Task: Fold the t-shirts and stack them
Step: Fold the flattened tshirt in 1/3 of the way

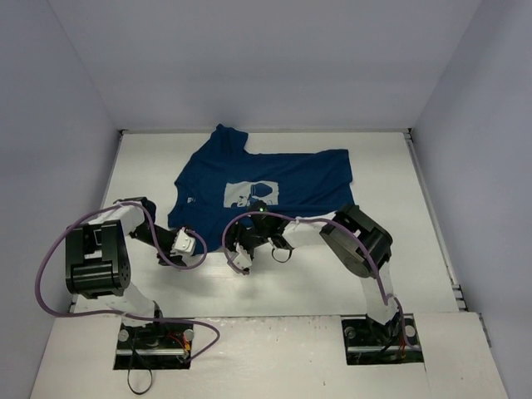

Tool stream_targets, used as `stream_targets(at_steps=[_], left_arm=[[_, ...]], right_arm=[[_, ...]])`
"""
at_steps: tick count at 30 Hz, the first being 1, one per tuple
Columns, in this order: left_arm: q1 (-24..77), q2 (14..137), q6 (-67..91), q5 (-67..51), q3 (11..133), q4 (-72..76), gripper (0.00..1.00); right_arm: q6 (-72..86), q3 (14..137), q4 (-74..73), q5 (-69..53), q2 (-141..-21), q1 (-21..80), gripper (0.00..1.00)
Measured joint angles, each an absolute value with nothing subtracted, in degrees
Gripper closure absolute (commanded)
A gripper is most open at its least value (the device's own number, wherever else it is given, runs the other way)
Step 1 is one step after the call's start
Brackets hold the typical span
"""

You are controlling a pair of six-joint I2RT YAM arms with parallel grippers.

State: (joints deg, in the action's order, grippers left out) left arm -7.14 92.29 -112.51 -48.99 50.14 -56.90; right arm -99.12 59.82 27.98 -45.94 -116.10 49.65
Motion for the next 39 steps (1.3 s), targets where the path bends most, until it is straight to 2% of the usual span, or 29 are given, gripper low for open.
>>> stream_targets(at_steps=[2, 7, 12, 16, 27, 33, 35, 39], left_arm=[[-7.1, 92.6, -112.5, -49.2, 50.2, -56.7, 0.43], [-7.1, 92.2, -112.5, -50.2, 51.4, -56.5, 0.42], [-7.1, 90.0, -112.5, -51.2, 51.5, -56.3, 0.46], [-7.1, 89.6, -112.5, -51.2, 51.5, -55.1, 0.50], [-5.6, 92.3, -112.6, -51.5, 51.0, -48.3, 0.50], [-2.9, 93.3, -112.6, -53.1, 48.9, -41.6, 0.54], [-1.9, 93.3, -112.6, -54.3, 48.3, -39.6, 0.57], [-0.7, 93.3, -112.6, -55.2, 47.7, -36.5, 0.70]], right_arm=[[-99.2, 60.2, 28.0, -45.9, -116.5, 49.7, 0.68], [-99.3, 60.5, 27.2, -45.8, -116.9, 49.6, 0.89], [-99.2, 60.4, 25.8, -45.6, -117.0, 49.6, 1.00], [-98.3, 60.1, 25.9, -45.7, -116.8, 49.3, 1.00], [-88.9, 63.2, 24.6, -47.1, -116.1, 47.6, 1.00], [-88.0, 63.5, 24.5, -47.5, -115.8, 47.2, 1.00], [-87.8, 63.5, 24.4, -47.6, -115.8, 47.2, 1.00], [-87.4, 63.5, 24.4, -47.8, -115.8, 47.2, 1.00]])
